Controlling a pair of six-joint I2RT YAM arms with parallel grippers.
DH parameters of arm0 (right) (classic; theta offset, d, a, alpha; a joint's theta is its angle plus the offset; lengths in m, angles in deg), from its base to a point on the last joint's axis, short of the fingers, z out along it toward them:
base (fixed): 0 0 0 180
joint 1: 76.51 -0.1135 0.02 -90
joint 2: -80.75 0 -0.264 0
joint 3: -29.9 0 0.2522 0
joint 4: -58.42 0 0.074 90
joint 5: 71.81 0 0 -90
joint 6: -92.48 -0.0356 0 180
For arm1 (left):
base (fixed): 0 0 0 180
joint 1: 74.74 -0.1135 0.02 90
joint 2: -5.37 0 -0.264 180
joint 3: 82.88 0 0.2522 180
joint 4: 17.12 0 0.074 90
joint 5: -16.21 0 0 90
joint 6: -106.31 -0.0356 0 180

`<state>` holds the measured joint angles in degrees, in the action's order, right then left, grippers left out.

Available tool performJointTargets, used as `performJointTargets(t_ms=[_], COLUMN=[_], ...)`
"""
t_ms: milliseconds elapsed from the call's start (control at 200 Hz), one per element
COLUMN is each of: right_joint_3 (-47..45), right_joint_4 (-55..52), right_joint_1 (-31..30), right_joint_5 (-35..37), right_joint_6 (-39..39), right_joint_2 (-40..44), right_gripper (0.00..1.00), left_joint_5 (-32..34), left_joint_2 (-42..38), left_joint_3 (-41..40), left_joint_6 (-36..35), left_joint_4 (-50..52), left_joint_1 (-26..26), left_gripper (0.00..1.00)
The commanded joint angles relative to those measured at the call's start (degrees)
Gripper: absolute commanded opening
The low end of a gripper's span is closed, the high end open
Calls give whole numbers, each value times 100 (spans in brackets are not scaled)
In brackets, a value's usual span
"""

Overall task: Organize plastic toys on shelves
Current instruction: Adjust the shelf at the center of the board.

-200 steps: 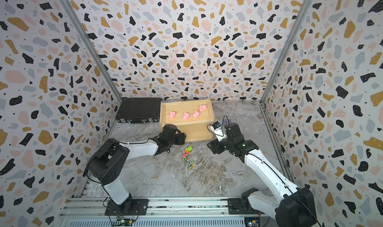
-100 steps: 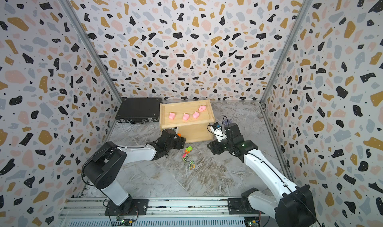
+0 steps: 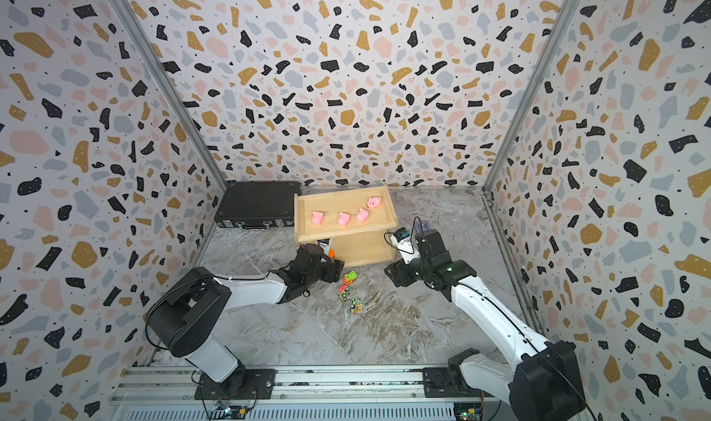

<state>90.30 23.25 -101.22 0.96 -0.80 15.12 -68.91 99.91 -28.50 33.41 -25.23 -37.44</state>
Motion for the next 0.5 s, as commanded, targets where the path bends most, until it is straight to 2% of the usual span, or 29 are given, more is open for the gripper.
performJointTargets(t_ms=[0, 175, 496], right_joint_3=[-22, -63, -155], right_joint_4=[304, 917, 2636], right_joint_1=[19, 60, 422], right_joint_5=[343, 1162, 210], right_joint_6=[-171, -244, 424], right_joint_2=[-78, -323, -1066], right_gripper=[71, 68, 59], left_joint_5=[-255, -174, -135], left_joint_2=[-82, 3, 60], left_joint_3=[23, 151, 209], left_joint_6=[-241, -183, -188], left_joint_4=[-798, -691, -574], left_joint_1=[19, 23, 23], left_gripper=[78, 77, 77])
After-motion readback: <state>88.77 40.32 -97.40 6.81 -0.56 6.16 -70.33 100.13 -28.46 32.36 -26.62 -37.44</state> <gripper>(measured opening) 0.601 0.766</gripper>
